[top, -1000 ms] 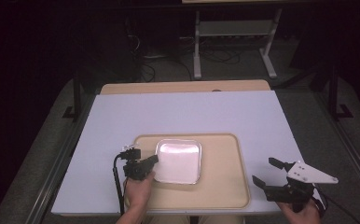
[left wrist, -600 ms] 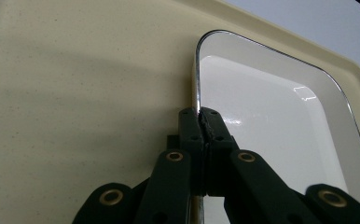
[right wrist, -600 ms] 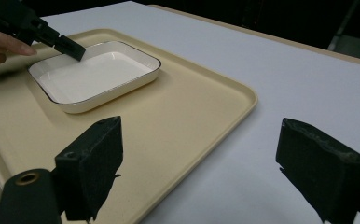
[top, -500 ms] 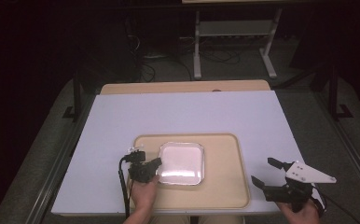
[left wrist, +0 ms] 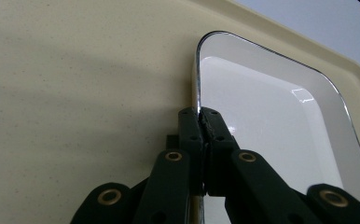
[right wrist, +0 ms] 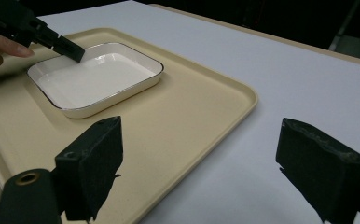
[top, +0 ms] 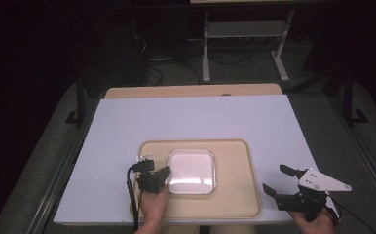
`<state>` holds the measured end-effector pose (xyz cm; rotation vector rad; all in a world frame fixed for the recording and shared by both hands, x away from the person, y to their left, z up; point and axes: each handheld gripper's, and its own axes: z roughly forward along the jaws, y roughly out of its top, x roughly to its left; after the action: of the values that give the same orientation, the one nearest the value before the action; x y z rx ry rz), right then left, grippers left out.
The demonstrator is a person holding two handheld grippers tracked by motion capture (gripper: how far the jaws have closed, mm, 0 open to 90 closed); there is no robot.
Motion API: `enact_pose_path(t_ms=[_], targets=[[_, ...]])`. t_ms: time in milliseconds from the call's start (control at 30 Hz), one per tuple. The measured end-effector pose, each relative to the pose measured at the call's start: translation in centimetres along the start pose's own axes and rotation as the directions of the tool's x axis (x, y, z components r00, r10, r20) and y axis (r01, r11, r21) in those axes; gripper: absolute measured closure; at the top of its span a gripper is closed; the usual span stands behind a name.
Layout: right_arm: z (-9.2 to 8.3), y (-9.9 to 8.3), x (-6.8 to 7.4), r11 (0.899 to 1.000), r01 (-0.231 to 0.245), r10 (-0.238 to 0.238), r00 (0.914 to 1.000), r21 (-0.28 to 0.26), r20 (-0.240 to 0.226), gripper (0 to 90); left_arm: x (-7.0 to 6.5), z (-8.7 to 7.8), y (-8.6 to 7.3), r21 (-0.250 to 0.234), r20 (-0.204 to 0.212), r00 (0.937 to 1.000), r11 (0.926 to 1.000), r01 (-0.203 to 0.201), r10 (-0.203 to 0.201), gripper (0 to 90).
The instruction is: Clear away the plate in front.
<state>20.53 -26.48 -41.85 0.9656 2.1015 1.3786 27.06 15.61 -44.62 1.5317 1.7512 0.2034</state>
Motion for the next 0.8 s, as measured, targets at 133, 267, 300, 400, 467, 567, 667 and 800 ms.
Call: enact_pose_path(t_ms=[133,267,300,400,467,567,667,800], targets=[[0.06,0.01,-0.06,1.0,-0.001,0.001,1.0,0.002,0.002,13.7,-0.09,-0.03,-0.11,0.0,-0.001,1.0,1.0,-0.003,0.003,87.6],[0.08,0.04,0.08,1.0,0.004,-0.004,0.9999,0.009,0.009,13.7,-0.14,-0.06,-0.21,-0.001,-0.002,1.0,1.0,0.002,-0.002,87.3],[0.05,0.05,0.12,1.0,0.004,-0.004,0.9999,0.008,0.011,13.7,-0.16,-0.07,-0.25,-0.002,-0.003,1.0,1.0,0.002,-0.002,87.3],[0.0,0.06,0.12,1.0,0.003,-0.003,0.9999,0.006,0.013,13.7,-0.21,-0.08,-0.32,-0.003,-0.003,1.0,1.0,0.005,-0.005,87.1],[0.05,0.07,0.09,1.0,0.0,0.0,0.9999,0.008,0.013,13.7,-0.2,-0.08,-0.38,-0.006,0.0,0.9999,0.9999,0.01,-0.01,87.0],[0.08,0.06,0.09,1.0,0.003,-0.003,0.9999,0.009,0.013,13.7,-0.08,-0.11,-0.35,-0.004,0.009,0.9995,0.9995,0.03,-0.03,86.8],[0.02,0.05,0.08,1.0,0.001,-0.001,0.9999,0.007,0.015,13.7,-0.21,-0.12,-0.44,-0.006,0.004,0.9997,0.9997,0.023,-0.023,86.8],[0.03,0.08,0.15,1.0,0.005,-0.005,0.9999,0.008,0.014,13.7,-0.25,-0.12,-0.51,-0.007,0.005,0.9997,0.9997,0.024,-0.024,86.8]])
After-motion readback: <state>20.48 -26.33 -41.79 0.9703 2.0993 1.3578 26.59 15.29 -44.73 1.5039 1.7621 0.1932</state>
